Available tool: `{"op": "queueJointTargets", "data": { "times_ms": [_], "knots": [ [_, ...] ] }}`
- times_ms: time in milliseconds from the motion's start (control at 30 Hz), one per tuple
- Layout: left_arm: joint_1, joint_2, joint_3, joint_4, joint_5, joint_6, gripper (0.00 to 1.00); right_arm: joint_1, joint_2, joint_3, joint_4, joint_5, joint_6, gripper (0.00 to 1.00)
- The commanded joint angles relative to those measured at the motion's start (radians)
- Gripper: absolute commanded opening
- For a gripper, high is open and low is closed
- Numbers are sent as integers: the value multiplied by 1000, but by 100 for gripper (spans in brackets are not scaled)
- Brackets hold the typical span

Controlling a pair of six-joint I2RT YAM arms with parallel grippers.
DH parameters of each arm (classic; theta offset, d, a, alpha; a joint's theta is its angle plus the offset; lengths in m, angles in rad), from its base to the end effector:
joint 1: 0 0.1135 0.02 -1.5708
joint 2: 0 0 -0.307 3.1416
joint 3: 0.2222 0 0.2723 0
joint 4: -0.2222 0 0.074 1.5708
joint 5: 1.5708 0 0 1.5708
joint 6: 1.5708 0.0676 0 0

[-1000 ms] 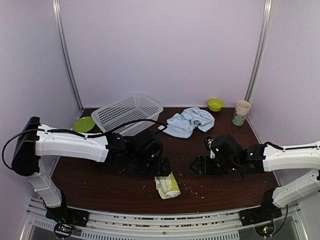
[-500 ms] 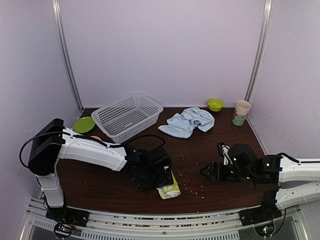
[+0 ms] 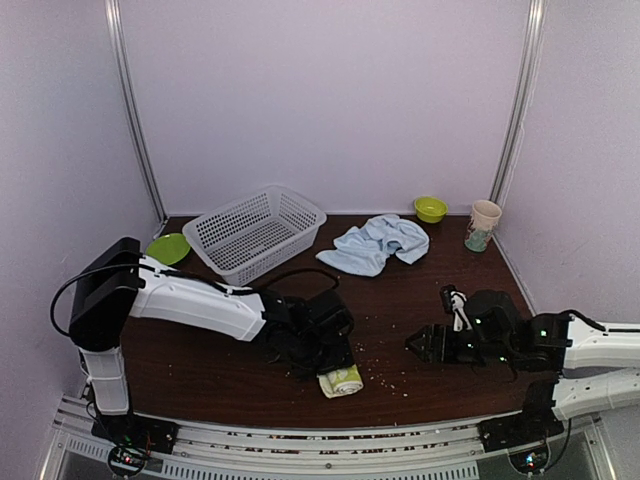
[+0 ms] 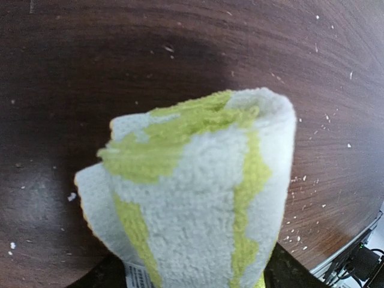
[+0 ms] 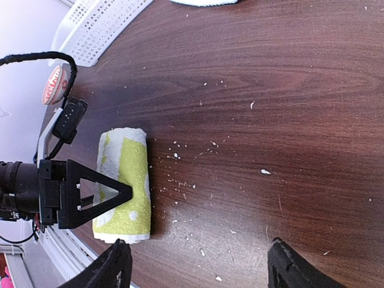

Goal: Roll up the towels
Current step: Pick up the towel from the center of the board.

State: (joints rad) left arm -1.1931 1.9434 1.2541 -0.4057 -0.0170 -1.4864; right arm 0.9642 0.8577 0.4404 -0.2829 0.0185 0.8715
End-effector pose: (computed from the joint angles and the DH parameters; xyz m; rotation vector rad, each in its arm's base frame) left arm 0.1632 -0.4083 0.1510 -0.4353 2.9057 -0.6878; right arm 0.1120 0.1591 0.2017 -0.1031 2.4503 0.8921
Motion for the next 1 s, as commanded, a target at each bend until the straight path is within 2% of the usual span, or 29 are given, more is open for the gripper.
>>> {"op": "queueJointTargets", "data": {
  "times_ms": [0, 133, 300, 400, 600, 767, 967],
  "knots": [
    [-7, 67, -4, 11, 53, -9, 66, -1, -29, -10, -14, 27, 3, 78],
    [-10, 82, -4, 11, 67, -13, 48, -2, -49, -10, -28, 31, 0, 78],
    [-11, 94, -18, 29, 92, -20, 15, -1, -74, -12, -46, 38, -2, 77],
    [-12, 96, -21, 31, 98, -20, 0, -2, -85, -13, -56, 40, -2, 77],
    [-11, 38, 1, -21, 47, 49, 0, -4, -93, -12, -64, 41, -8, 78],
    [17, -104, 92, -232, -84, 258, 0, -3, -92, 3, -66, 45, -35, 77],
    [146, -309, 174, -482, -227, 495, 0, -3, -40, 27, -41, 35, -60, 77]
  ]
}}
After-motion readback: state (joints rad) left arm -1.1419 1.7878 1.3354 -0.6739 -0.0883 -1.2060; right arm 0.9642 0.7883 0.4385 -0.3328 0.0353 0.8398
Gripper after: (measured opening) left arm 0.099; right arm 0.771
